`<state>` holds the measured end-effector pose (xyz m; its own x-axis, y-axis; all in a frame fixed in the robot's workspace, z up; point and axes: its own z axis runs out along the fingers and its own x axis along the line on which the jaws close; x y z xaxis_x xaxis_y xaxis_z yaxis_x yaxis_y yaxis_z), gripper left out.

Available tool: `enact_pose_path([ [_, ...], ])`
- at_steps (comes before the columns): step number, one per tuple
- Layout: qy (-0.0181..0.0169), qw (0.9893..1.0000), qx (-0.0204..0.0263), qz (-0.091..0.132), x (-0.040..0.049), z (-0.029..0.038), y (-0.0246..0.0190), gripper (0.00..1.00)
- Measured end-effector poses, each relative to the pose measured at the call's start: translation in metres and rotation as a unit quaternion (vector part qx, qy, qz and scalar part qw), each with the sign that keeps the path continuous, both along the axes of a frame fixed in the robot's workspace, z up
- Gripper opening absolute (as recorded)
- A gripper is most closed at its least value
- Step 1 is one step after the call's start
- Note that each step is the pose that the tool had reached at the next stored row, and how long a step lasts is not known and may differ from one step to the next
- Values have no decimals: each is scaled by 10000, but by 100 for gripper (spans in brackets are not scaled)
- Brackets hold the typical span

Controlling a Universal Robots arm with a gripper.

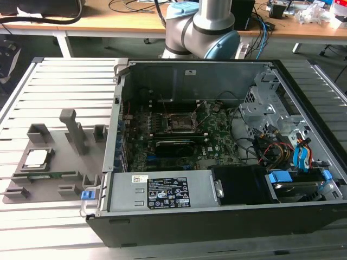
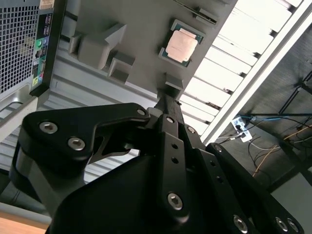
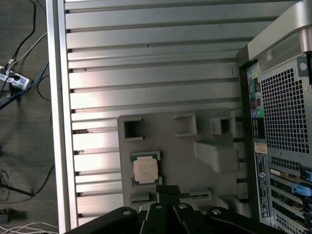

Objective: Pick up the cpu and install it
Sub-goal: 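Reach for the cpu, then pick up the cpu and move it towards the insertion slot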

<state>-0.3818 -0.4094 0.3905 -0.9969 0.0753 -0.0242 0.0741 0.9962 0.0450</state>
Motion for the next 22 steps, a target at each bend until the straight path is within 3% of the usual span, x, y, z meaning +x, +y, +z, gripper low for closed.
enact_pose_path([
  [16, 0, 10000, 0, 0, -32, -2, -3, 11],
  [17, -1, 10000, 0, 0, -33, -2, -3, 16],
  [20, 0, 10000, 0, 0, -34, -2, -2, 54],
  [21, 0, 10000, 0, 0, -34, -2, -3, 60],
  [22, 0, 10000, 1, 0, -34, -2, -3, 60],
])
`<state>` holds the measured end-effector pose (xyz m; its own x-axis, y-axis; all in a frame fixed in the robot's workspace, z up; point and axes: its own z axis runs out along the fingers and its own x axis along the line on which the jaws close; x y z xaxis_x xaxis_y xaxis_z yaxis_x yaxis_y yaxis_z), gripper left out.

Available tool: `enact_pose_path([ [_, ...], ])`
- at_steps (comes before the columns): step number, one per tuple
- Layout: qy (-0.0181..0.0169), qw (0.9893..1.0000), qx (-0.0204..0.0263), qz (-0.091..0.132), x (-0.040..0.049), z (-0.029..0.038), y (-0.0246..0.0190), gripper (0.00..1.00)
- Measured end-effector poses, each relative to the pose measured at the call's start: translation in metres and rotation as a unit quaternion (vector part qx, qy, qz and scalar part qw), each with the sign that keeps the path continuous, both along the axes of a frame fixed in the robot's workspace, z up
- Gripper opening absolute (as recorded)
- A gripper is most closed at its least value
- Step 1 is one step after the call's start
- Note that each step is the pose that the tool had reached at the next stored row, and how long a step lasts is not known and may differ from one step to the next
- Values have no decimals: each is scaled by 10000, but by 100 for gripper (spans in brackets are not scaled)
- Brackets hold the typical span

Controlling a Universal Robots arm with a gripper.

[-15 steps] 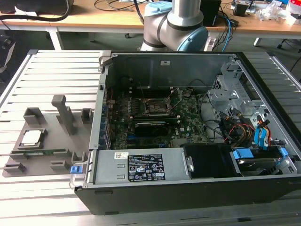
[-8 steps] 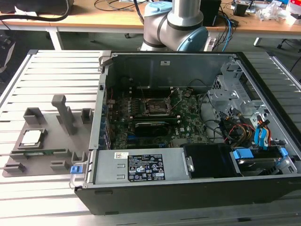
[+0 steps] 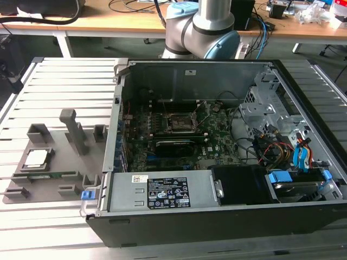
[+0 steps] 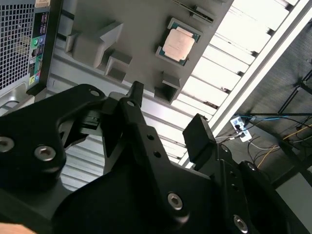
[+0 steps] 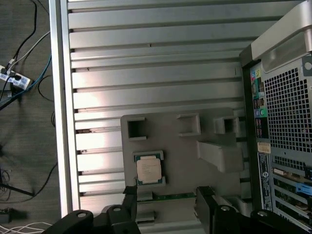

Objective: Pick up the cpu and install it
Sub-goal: 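Pick up the cpu and move it towards the insertion slot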

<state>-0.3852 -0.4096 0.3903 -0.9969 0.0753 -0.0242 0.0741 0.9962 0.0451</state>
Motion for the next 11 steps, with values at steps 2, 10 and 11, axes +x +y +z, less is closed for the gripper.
enact_pose_path([
  [2, 1, 10000, -34, 0, -2, 1, 1, 60],
  [10, 9, 9990, -353, 288, 0, 0, 1, 60],
  [11, 10, 9990, -353, 288, 0, 0, 1, 60],
])
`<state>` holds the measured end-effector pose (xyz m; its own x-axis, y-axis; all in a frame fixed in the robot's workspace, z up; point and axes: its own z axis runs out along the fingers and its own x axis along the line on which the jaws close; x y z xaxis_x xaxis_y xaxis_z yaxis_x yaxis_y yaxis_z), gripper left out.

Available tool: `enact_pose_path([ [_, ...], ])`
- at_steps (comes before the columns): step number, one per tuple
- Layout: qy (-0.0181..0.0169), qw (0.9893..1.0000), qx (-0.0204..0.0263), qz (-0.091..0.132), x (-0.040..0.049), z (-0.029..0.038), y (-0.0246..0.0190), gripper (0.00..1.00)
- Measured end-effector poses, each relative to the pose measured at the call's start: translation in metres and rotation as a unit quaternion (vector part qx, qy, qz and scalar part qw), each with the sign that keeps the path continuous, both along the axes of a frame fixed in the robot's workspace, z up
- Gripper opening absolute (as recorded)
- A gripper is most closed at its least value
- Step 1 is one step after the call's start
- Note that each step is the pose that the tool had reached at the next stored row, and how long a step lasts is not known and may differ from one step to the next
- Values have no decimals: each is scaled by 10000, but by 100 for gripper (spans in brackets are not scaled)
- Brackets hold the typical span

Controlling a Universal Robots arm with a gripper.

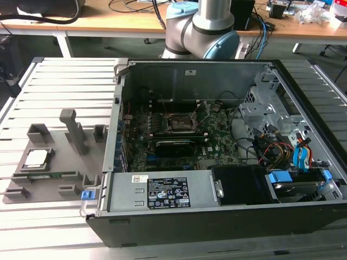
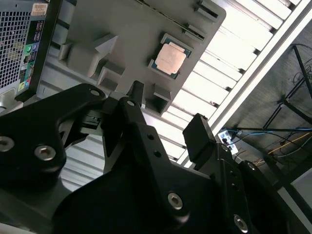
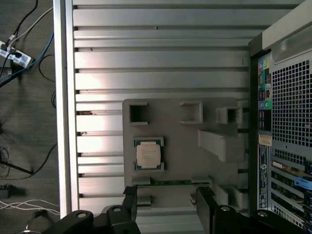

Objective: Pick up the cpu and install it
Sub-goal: 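Pick up the cpu and move it towards the insertion slot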

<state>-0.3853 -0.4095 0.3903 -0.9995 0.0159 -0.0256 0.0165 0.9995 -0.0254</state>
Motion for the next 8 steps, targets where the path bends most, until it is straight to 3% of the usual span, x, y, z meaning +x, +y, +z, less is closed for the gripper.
enact_pose_path([
  [8, 0, 10000, 0, 0, 0, -68, 0, 60],
])
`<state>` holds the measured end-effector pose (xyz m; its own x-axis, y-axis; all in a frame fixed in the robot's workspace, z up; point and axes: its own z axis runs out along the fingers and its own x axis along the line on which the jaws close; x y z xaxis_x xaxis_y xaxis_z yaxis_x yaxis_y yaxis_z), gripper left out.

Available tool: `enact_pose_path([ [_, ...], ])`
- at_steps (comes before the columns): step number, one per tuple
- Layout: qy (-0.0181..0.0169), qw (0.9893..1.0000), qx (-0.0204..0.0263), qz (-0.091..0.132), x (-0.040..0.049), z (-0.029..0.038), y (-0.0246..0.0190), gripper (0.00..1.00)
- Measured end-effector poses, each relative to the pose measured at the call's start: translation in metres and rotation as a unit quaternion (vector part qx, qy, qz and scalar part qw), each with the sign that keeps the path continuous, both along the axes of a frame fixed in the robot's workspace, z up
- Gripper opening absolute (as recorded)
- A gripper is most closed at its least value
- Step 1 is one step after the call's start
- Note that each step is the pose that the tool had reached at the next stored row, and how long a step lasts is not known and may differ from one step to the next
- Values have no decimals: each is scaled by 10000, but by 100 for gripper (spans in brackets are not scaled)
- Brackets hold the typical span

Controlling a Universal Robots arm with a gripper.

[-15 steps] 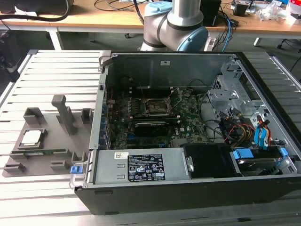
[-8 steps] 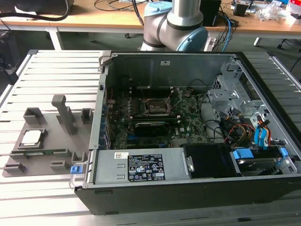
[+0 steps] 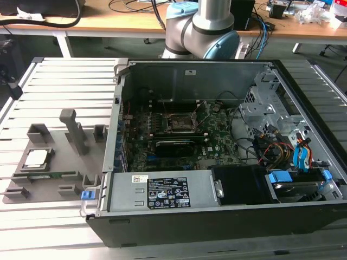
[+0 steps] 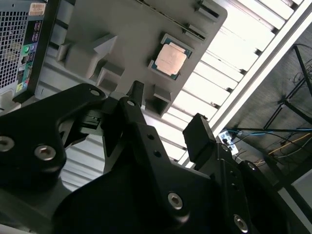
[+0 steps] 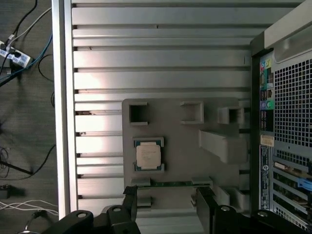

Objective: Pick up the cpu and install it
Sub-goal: 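Pick up the cpu and move it towards the insertion slot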

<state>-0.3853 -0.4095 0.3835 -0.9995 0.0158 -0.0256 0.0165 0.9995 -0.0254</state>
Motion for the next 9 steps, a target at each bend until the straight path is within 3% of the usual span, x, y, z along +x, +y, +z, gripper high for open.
enact_pose_path([
  [9, 0, 10000, 0, 0, 0, -83, 0, 60],
])
